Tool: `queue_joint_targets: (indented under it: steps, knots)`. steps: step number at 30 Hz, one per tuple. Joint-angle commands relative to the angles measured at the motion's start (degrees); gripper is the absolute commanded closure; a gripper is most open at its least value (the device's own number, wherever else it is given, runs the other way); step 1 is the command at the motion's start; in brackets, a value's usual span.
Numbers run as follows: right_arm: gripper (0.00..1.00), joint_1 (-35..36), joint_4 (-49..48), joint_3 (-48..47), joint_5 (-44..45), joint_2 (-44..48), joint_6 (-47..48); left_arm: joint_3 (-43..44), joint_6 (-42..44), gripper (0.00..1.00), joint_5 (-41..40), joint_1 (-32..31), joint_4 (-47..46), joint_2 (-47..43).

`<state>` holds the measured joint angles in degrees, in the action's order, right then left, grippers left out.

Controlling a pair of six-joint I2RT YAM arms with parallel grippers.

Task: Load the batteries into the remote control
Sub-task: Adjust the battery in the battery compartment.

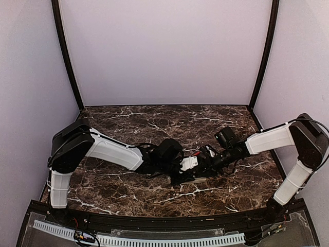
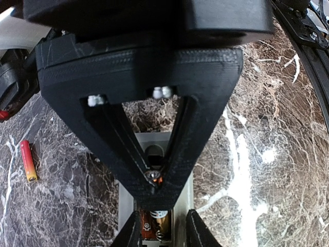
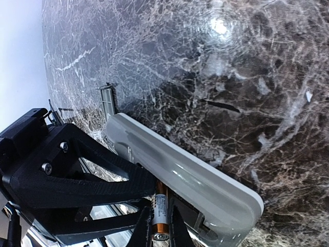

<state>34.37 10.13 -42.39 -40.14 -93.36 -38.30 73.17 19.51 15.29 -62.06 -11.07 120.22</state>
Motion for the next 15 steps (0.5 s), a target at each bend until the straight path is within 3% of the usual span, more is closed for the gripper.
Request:
queue_joint_targets:
  steps: [1,5,10,15]
  knots:
    - [0.97,0.6,-1.4,0.0,-0.6,-1.6,0.4,0.4,0.9,0.69,-0.9,-0.3,-0.7,0.1]
    - [0.96,0.6,-1.3,0.2,-0.7,-1.3,0.6,0.4,1.6,0.71,-0.7,-0.3,-0.9,0.6]
    - [0.92,0.6,-1.1,0.0,-0.6,-0.6,0.6,0.4,3.0,0.86,-0.1,-0.3,-0.8,1.0]
    - [0.91,0.6,-0.1,-0.7,-0.4,-0.5,1.1,0.4,3.9,0.93,0.8,-0.3,-0.2,1.0]
